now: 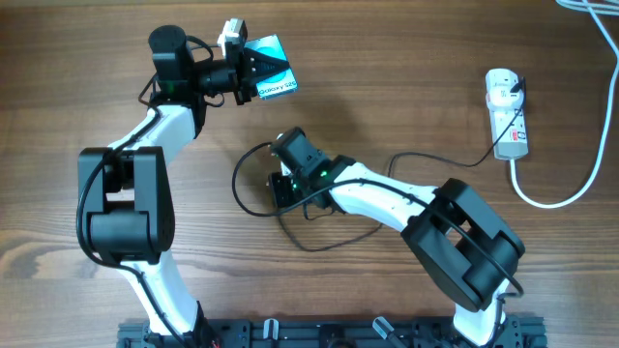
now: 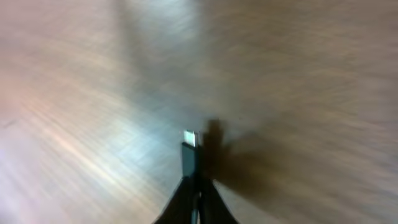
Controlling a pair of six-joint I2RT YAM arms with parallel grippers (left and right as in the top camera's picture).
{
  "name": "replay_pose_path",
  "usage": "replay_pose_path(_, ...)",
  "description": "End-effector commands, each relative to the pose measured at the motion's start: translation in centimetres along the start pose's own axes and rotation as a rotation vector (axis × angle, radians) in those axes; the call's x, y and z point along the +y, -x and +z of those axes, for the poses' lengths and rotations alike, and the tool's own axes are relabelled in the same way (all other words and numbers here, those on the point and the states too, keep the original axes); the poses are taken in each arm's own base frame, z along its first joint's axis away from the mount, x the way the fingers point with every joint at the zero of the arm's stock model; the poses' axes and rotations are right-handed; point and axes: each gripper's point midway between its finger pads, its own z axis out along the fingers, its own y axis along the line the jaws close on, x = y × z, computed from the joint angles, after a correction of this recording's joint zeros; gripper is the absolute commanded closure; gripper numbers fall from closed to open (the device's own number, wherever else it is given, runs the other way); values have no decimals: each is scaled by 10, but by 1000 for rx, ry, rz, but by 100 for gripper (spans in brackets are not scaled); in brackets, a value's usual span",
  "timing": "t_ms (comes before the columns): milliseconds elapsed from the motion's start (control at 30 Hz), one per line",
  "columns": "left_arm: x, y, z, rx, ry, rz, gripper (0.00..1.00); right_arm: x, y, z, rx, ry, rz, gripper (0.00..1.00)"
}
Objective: Plug charger to phone and switch on socket
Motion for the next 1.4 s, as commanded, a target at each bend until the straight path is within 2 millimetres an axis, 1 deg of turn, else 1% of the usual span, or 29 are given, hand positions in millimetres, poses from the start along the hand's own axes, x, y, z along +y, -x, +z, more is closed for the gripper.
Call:
replay_pose_path(0,-5,3,-2,13,-6,54,96,40,-9,-23,71,221,-75,96)
replay_pose_path(167,-5,2,-2,17,-7,61,96,46,5,-46,51,313,-77,96)
replay_pose_path(233,-5,2,-2,17,-7,61,96,39,10,-53,34,298,-63,96)
replay_pose_path(267,-5,2,-2,17,-7,61,96,27,12,-52,29,246,-38,96)
replay_pose_path(300,-5,2,-2,17,-7,61,96,20,11,-50,30,209,-27,92)
replay_pose_path(333,-5,2,-2,16,-7,61,96,17,9,-49,32,183,-24,72)
replay_pose_path(400,-6,3,-2,15,-9,73,96,12,4,-43,20,99,-45,57)
replay_pose_path(433,-7,3,-2,15,-10,86,96,12,3,-40,3,62,-72,48)
replay_pose_path(500,-9,3,-2,11,-12,100,96,14,1,-34,-39,-24,-149,27)
replay_pose_path(567,-9,4,-3,10,-12,100,96,16,-2,-30,-78,-113,-218,1)
replay_pose_path(633,-9,4,-4,7,-12,100,96,21,-6,-27,-114,-193,-309,0)
replay_pose_path(800,-9,7,-9,-4,-12,100,96,23,-9,-27,-181,-334,-436,0)
replay_pose_path(967,-9,7,-9,-5,-12,99,96,14,-8,-22,-187,-393,-459,0)
replay_pose_path(1067,-9,7,-9,-5,-12,99,96,8,-7,-12,-186,-404,-456,1)
replay_pose_path(1167,-9,7,-9,-5,-12,99,96,8,-6,-5,-187,-403,-456,4)
replay_pose_path(1200,-9,7,-9,-5,-12,98,96,7,-6,-3,-186,-403,-456,7)
replay_pose_path(1267,-9,7,-9,-5,-12,92,96,1,-8,5,-172,-414,-448,16)
replay_pose_path(1367,-9,7,-9,-4,-12,92,96,-5,-10,9,-162,-423,-425,25)
